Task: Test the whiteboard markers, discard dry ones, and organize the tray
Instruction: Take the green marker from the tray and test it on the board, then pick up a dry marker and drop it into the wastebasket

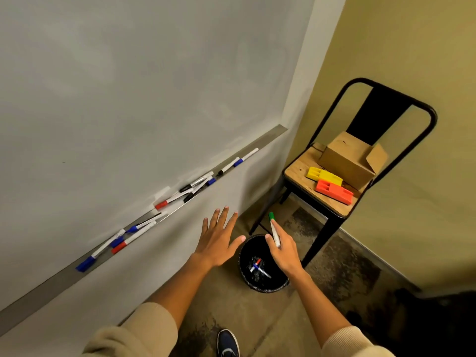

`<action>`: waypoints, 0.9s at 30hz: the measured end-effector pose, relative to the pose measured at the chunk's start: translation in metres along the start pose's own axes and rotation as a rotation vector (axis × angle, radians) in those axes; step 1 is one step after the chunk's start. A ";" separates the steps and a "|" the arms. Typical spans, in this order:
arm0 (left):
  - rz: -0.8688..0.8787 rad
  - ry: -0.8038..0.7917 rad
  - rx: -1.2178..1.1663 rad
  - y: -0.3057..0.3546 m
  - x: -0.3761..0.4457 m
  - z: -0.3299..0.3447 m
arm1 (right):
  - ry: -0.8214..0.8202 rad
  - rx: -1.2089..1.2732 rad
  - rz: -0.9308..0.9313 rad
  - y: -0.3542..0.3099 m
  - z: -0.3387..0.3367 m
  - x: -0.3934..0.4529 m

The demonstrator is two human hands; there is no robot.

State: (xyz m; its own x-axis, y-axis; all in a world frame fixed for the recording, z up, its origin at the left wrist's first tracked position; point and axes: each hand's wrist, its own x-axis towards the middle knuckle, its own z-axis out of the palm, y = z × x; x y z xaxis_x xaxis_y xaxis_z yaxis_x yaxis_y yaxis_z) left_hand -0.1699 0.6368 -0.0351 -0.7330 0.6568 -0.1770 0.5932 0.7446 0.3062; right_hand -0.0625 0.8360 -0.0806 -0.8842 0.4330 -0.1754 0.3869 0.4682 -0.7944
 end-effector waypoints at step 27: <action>-0.297 0.112 -0.004 -0.097 -0.065 -0.016 | -0.211 -0.218 -0.317 -0.104 0.101 0.039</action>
State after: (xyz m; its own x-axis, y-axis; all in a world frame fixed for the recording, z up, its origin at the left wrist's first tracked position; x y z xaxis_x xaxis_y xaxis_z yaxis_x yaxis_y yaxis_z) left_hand -0.1857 0.5202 -0.0383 -0.9059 0.3938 -0.1555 0.3470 0.9010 0.2601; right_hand -0.1633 0.7266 -0.0638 -0.9934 0.0859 -0.0756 0.1143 0.7138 -0.6909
